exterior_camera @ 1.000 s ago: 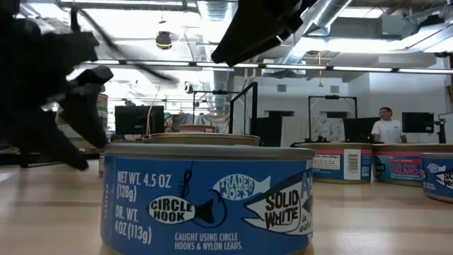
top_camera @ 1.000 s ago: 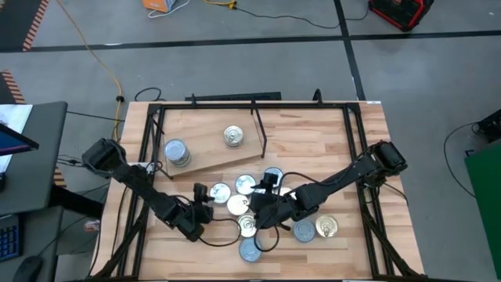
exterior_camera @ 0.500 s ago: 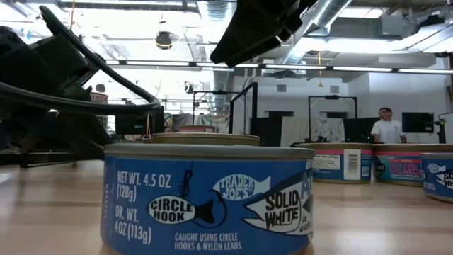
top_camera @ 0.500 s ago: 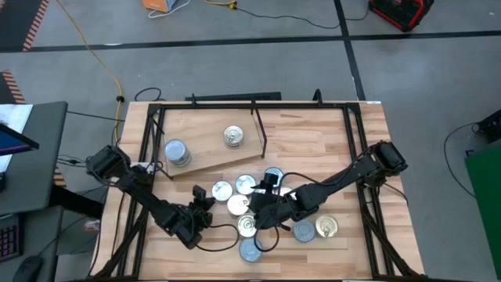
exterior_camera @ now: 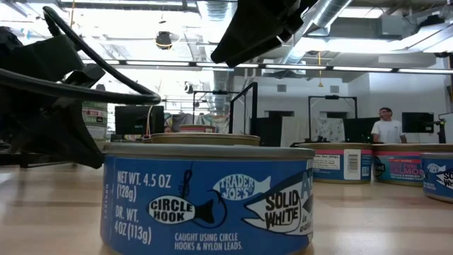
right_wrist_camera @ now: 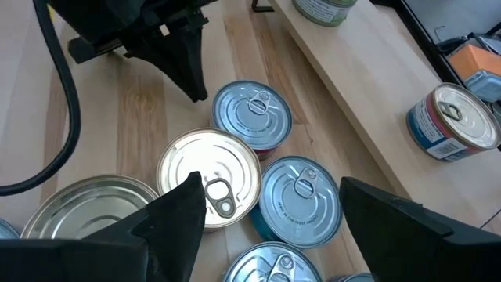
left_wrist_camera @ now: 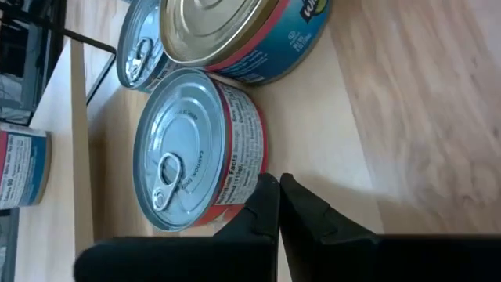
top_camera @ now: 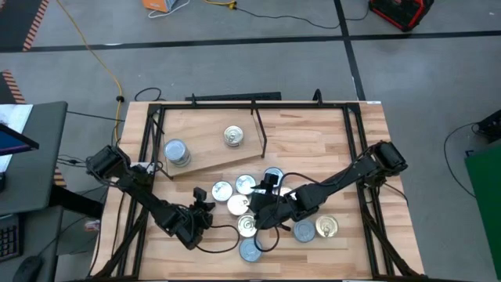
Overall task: Stack canned seafood by type on shelf
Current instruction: Put the red tuna can on the shelf
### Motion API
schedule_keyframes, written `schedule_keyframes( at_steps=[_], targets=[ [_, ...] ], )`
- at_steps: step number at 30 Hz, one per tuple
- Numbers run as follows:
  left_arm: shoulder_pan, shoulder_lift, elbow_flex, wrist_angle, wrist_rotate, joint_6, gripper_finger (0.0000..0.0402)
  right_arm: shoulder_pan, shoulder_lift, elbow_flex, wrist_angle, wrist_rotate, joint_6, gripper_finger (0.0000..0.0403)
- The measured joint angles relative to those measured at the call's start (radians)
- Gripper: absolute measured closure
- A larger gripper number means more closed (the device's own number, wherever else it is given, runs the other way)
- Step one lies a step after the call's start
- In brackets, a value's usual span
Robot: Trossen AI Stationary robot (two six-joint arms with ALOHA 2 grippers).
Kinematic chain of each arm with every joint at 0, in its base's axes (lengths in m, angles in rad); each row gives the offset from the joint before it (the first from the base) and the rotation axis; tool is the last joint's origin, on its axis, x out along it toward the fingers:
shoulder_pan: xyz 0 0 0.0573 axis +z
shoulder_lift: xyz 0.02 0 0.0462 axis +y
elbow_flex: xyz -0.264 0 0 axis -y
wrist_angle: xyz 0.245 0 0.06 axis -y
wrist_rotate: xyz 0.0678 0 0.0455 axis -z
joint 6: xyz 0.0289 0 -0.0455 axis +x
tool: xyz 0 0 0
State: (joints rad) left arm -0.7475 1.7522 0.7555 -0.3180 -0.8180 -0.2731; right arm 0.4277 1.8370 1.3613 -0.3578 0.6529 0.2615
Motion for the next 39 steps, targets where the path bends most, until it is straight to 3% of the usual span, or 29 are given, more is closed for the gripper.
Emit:
schedule_keyframes(
  at_steps=[11, 20, 23, 29, 39],
  targets=[
    [-0.004, -0.042, 0.065, -0.032, -0.025, 0.022, 0.0387, -0.005, 0.000, 0.000, 0.000, 0.000, 0.001, 0.0078],
    [0.055, -0.035, 0.064, -0.031, -0.041, 0.127, 0.0245, -0.005, 0.000, 0.000, 0.001, 0.000, 0.003, 0.0078],
    [0.074, -0.035, 0.064, -0.030, -0.048, 0.191, 0.0220, -0.005, 0.000, 0.000, 0.001, -0.001, 0.003, 0.0078],
    [0.100, -0.032, 0.061, -0.022, -0.051, 0.243, 0.0223, -0.005, 0.000, 0.000, 0.001, -0.001, 0.002, 0.0078],
    [0.132, -0.032, 0.016, 0.010, -0.016, 0.299, 0.0266, -0.005, 0.000, 0.000, 0.002, -0.001, 0.001, 0.0078]
  ],
)
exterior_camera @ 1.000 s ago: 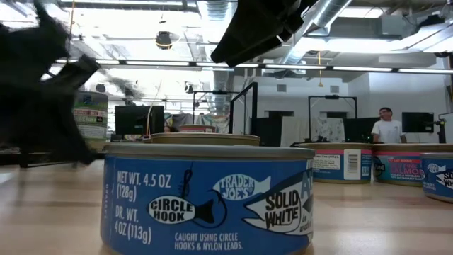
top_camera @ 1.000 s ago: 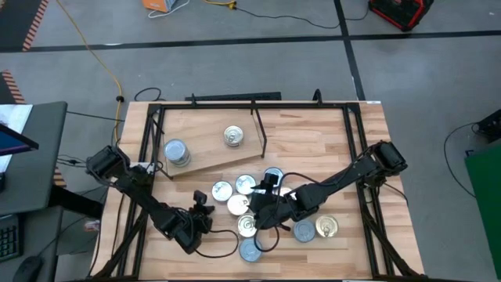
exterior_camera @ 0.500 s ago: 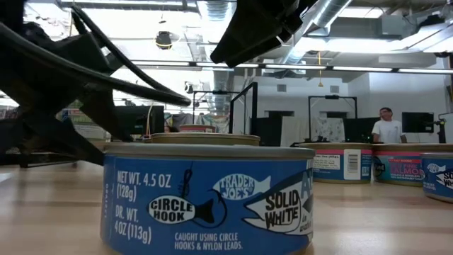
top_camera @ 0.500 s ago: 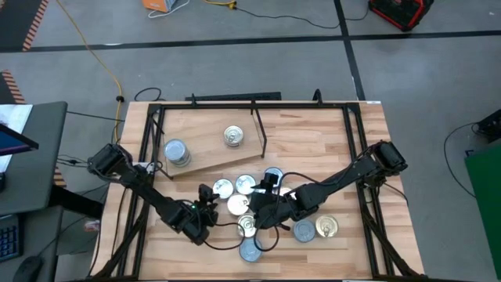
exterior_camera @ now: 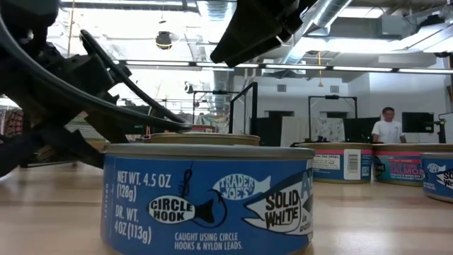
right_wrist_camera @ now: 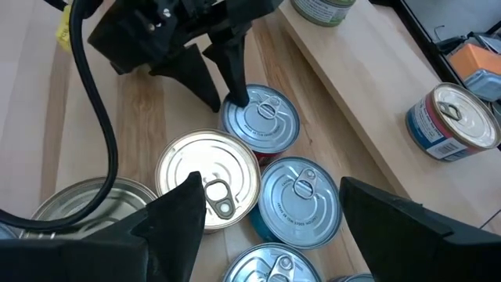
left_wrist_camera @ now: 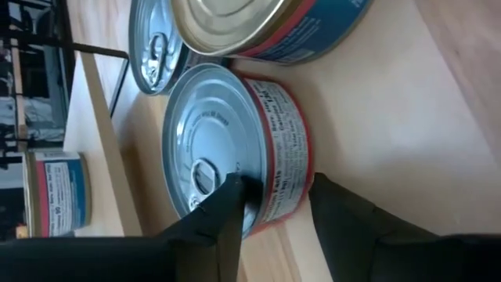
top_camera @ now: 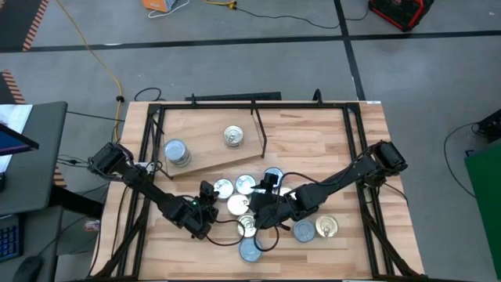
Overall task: Stack canned seafood by type on shelf
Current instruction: Put the red tuna can on the shelf
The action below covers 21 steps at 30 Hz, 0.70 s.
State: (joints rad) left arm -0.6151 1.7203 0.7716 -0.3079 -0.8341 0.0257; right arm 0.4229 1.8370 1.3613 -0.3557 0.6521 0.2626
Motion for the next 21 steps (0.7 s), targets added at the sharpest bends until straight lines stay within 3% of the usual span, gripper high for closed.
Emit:
schedule_keyframes(
  at_steps=[10, 16, 21],
  targets=[
    [-0.001, -0.004, 0.000, 0.017, 0.041, -0.026, 0.0388, 0.000, 0.000, 0.000, 0.000, 0.000, 0.000, 0.0078],
    [-0.011, 0.002, 0.000, 0.012, 0.133, -0.064, 0.0401, 0.000, 0.000, 0.000, 0.000, 0.000, 0.000, 0.0078],
    [-0.013, 0.000, -0.002, 0.010, 0.117, -0.094, 0.0401, 0.000, 0.000, 0.000, 0.001, 0.000, 0.000, 0.0078]
  ],
)
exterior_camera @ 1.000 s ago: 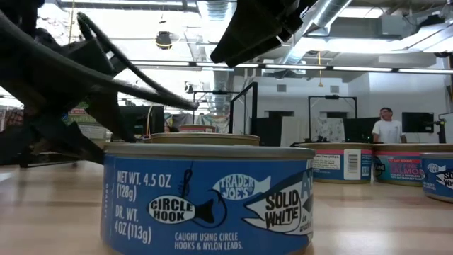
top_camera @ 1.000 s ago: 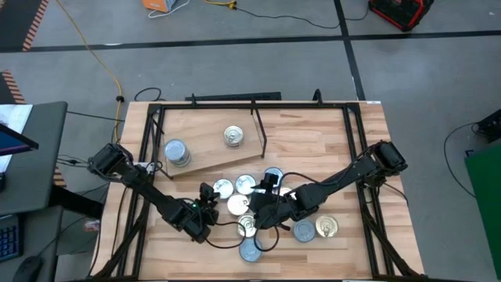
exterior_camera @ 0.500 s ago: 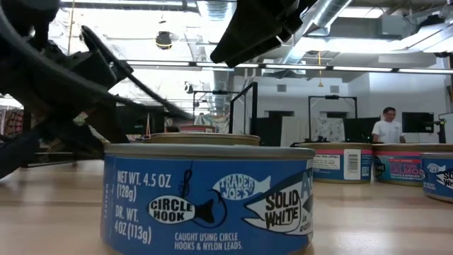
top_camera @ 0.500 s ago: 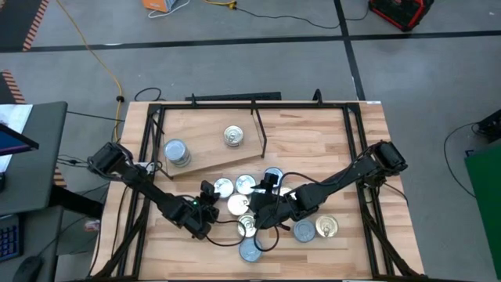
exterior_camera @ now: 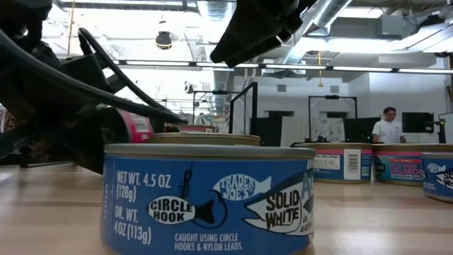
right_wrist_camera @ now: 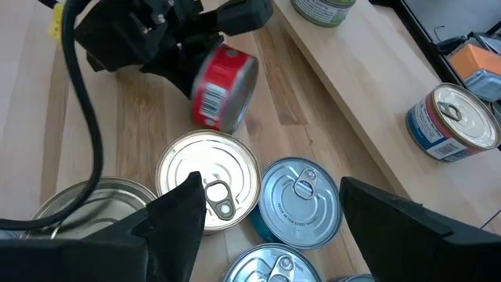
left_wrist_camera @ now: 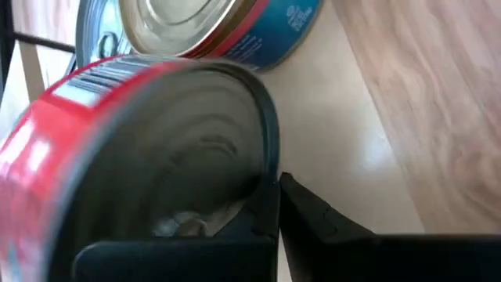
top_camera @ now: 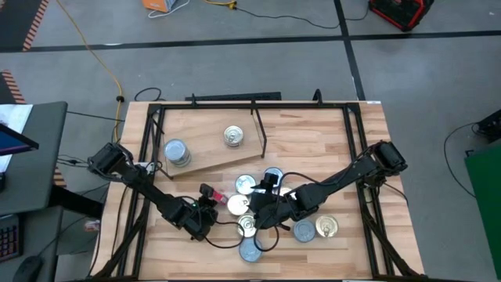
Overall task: Stack canned seafood by type on shelf
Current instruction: Put the red tuna can on the shelf
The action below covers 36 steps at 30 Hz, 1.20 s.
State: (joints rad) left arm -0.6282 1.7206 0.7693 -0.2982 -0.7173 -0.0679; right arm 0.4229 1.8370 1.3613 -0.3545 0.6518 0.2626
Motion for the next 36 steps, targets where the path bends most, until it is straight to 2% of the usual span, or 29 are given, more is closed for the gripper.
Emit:
schedule_keyframes(
  at_steps=[8, 12, 19, 23, 27, 33, 36],
  targets=[
    [-0.003, 0.001, 0.006, -0.005, 0.036, -0.010, 0.0401, 0.000, 0.000, 0.000, 0.000, 0.000, 0.000, 0.0078],
    [-0.023, -0.012, 0.006, -0.016, 0.053, -0.068, 0.0401, 0.000, 0.000, 0.000, 0.001, -0.001, 0.018, 0.0078],
    [-0.091, -0.122, 0.006, -0.048, 0.093, -0.211, 0.0401, -0.026, 0.068, 0.001, 0.062, -0.058, 0.028, 0.0078],
    [-0.101, -0.210, 0.031, -0.088, 0.085, -0.323, 0.0394, -0.041, 0.069, 0.001, 0.004, -0.060, 0.022, 0.0078],
    [-0.066, -0.266, 0.103, -0.194, 0.119, -0.304, 0.0346, -0.037, 0.011, 0.000, -0.100, -0.048, 0.051, 0.0078],
    [0.041, -0.255, 0.257, -0.313, 0.146, -0.126, 0.0232, -0.016, -0.072, 0.000, -0.245, -0.020, 0.059, 0.0078],
    [0.105, -0.243, 0.312, -0.344, 0.184, -0.021, 0.0188, -0.015, -0.108, 0.000, -0.300, -0.017, 0.054, 0.0078]
  ],
)
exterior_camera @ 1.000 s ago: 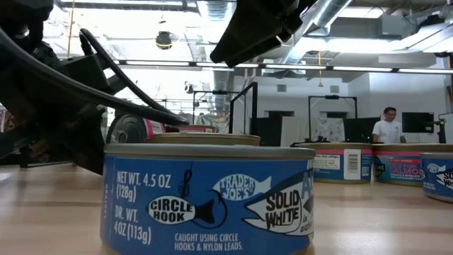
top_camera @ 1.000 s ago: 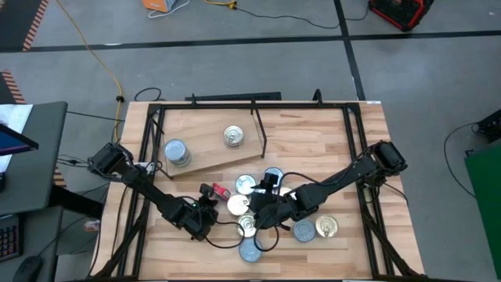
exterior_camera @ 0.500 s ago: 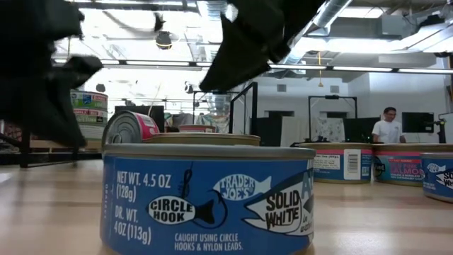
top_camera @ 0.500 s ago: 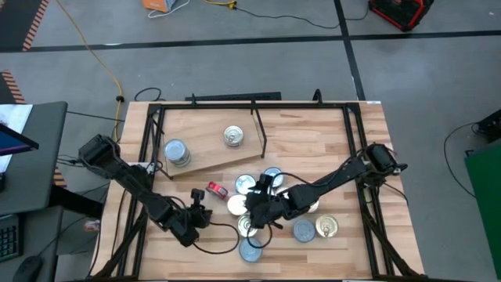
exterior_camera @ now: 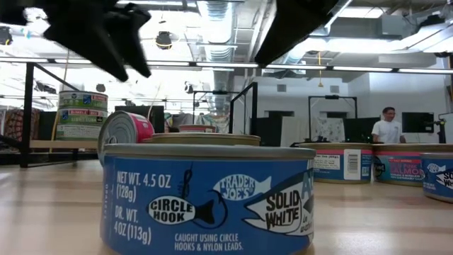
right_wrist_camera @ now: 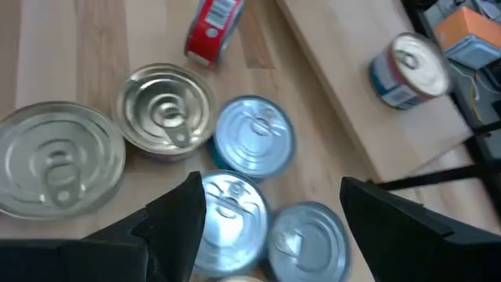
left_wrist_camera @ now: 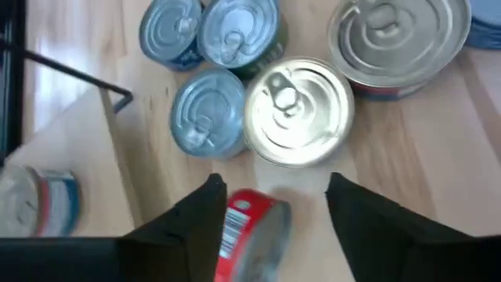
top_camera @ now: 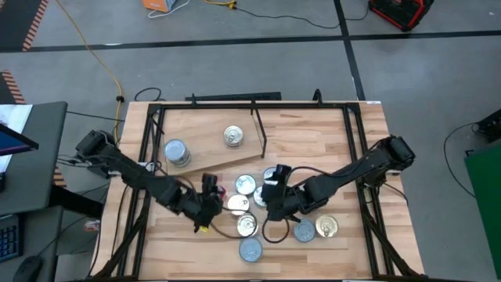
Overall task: Stack canned seafood by type on shelf
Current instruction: Put the red tuna can on the shelf
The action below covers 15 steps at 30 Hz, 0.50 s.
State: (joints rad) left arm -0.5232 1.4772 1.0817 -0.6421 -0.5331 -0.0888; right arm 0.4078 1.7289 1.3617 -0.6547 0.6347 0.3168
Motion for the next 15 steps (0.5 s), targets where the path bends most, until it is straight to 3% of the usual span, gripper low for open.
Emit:
schedule_keyframes(
  at_steps=[3, 8, 15],
  targets=[
    [0.078, -0.004, 0.025, -0.010, 0.092, 0.088, 0.0163, -0.002, -0.034, -0.022, -0.006, 0.003, -0.011, 0.0078],
    [0.209, -0.002, 0.024, -0.066, 0.261, 0.143, 0.0157, -0.026, -0.123, -0.170, 0.103, 0.003, -0.029, 0.0078],
    [0.306, 0.002, 0.024, -0.118, 0.377, 0.234, 0.0157, -0.069, -0.287, -0.373, 0.275, 0.002, -0.029, 0.0078]
  ],
)
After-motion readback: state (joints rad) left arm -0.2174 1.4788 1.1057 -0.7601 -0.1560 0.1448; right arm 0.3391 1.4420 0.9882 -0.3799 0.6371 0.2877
